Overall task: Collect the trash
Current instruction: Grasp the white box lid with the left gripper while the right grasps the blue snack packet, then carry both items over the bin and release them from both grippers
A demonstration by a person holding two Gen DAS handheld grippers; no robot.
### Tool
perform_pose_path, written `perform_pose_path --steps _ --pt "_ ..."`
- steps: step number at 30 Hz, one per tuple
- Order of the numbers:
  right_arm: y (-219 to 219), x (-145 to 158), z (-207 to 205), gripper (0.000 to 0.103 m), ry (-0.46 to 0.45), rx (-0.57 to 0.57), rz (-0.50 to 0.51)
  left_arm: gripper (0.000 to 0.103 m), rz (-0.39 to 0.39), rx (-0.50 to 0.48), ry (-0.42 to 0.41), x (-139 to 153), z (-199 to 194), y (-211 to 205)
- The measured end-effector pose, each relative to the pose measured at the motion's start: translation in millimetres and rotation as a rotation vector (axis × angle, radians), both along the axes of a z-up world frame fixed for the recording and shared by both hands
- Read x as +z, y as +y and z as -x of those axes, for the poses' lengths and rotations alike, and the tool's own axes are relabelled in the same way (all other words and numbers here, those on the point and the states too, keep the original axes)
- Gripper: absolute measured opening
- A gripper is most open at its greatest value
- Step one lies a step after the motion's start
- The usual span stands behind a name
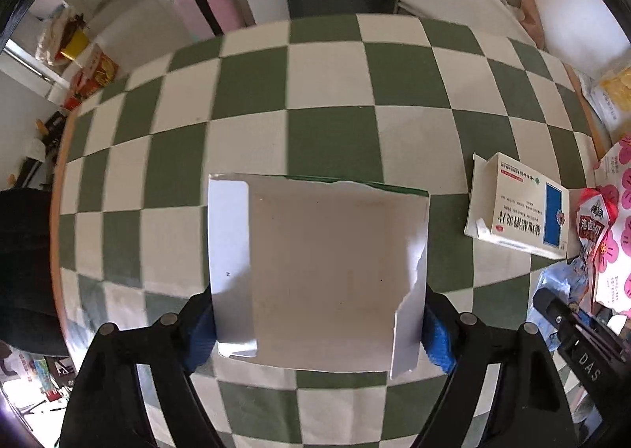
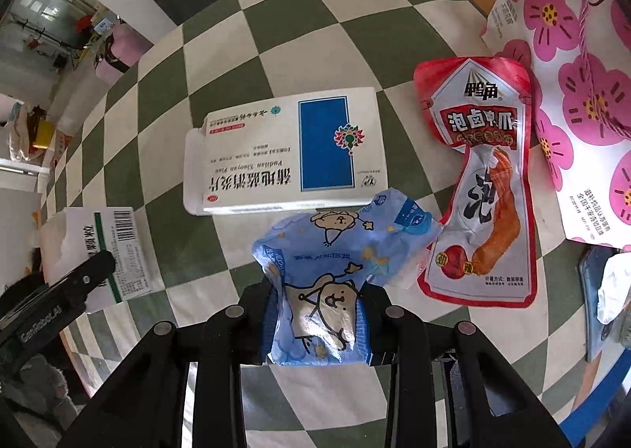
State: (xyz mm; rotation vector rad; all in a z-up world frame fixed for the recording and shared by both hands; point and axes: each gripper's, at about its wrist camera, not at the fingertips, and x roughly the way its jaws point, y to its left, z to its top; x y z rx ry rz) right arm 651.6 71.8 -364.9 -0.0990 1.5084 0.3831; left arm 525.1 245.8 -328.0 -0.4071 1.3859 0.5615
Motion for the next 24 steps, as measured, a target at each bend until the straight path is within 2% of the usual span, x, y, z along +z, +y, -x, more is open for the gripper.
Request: perform_pose_path --steps 6,13,18,24 --pt "-3.4 30.7 29.6 0.033 -0.105 0.079 0.004 0.083 -0.075 0.029 -0.060 37.6 47.6 -19.7" --pt "-14.6 77.2 91.5 0.033 -0.227 0.164 -0.015 0.083 -0.133 0.050 -0.154 89.8 139.1 -36.9" --pt "-33.2 112.5 161.3 0.033 -0.285 0.206 -0.051 0.083 -0.167 0.039 -0.219 119.2 216.3 -64.0" --pt "-71.5 152.3 283.1 0.033 -0.340 0.215 -0.105 0.083 -0.205 0.017 -0.300 148.1 327.8 -105.2"
